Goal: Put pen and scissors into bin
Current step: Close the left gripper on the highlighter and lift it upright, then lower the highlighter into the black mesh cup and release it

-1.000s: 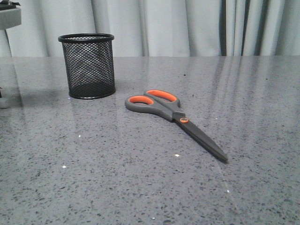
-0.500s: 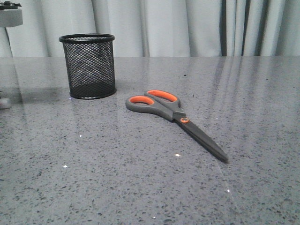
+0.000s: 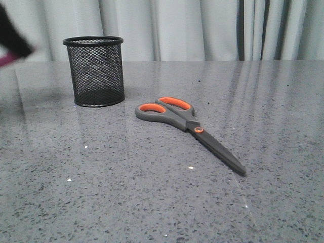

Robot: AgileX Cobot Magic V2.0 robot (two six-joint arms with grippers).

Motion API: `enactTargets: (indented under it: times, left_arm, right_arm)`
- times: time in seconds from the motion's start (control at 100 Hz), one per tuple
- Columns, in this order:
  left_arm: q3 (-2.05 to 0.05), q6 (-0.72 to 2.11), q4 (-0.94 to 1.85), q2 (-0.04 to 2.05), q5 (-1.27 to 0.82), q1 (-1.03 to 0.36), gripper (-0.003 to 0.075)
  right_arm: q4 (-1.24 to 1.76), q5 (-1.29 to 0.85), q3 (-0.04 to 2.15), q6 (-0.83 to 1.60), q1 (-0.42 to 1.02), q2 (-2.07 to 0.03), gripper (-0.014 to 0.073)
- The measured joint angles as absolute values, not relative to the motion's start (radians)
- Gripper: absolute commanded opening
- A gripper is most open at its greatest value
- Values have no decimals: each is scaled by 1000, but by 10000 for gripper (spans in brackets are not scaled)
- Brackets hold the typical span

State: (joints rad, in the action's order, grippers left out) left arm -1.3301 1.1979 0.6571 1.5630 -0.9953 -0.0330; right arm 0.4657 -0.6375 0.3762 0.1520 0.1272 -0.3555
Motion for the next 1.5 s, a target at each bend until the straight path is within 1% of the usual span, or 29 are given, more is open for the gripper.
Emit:
enactTargets:
  times: [0.29,0.45,0.52,0.64,0.91,1.5]
  left_arm:
    - [-1338,1207,1205,1348,-871,-33,-22]
    - [-1247,1398,1608,1311,-859,-39,-22]
    - [-1197,1489,1701,1311,-841,-50,-22]
    - [-1146,1565,1747,1341,-800,-76,-22]
    - [-1140,1651,1766,1464,-773,-120,-22]
    - [-1204,1674,1772,1660,-777,-137,-22]
  right_arm:
    - [466,-669,376,152,127,-355,276]
    - [466,-668,376,152,127,-355,276]
    - [466,-665,376,152,127,-355,276]
    - [466,-661,376,152,127,-355,276]
    - [466,-636,376,152,127,-355,276]
    - [466,-664,376,152,127,-355,276]
